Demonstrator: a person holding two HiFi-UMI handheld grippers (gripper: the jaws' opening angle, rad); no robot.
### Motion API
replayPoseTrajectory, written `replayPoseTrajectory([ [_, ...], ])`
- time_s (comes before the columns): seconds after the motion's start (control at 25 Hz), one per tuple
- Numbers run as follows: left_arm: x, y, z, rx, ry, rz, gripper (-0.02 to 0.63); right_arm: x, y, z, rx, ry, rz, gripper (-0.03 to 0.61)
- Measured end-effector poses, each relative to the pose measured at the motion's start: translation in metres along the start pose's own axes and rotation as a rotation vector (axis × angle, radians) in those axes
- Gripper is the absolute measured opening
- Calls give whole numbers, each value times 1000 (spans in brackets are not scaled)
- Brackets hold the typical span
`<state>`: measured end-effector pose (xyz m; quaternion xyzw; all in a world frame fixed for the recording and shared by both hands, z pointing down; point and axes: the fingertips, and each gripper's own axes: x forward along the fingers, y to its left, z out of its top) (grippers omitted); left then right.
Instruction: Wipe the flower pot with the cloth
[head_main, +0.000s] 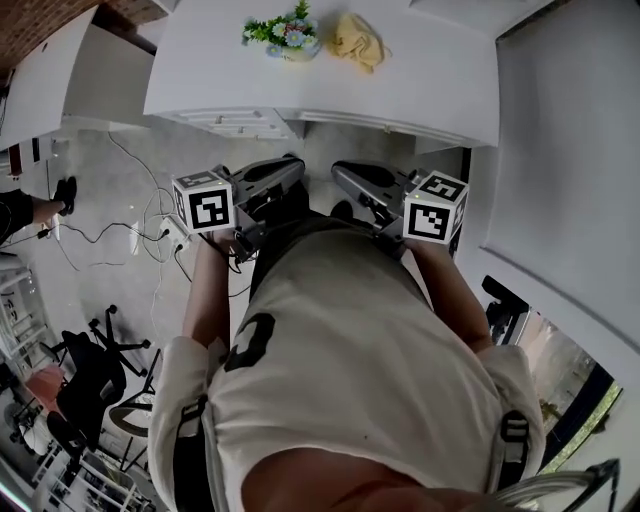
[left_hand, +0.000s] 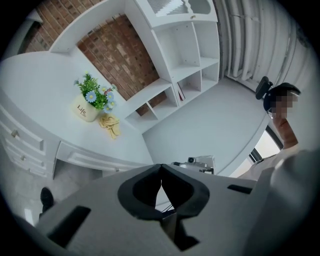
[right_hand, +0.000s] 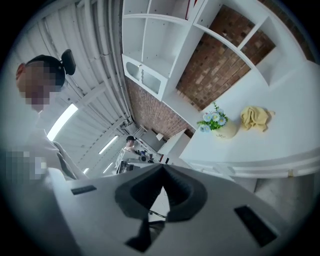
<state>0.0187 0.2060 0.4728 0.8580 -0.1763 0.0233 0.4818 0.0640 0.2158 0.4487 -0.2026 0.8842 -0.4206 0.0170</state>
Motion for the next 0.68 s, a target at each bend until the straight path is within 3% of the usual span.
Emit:
replayPoseTrajectory([
  [0.32, -79, 10, -18, -19, -60, 115, 20, 20, 28, -37, -2, 82, 21, 11],
  [0.68, -115, 25, -36, -2, -15, 107, 20, 72, 53, -67, -9, 172, -15, 11],
])
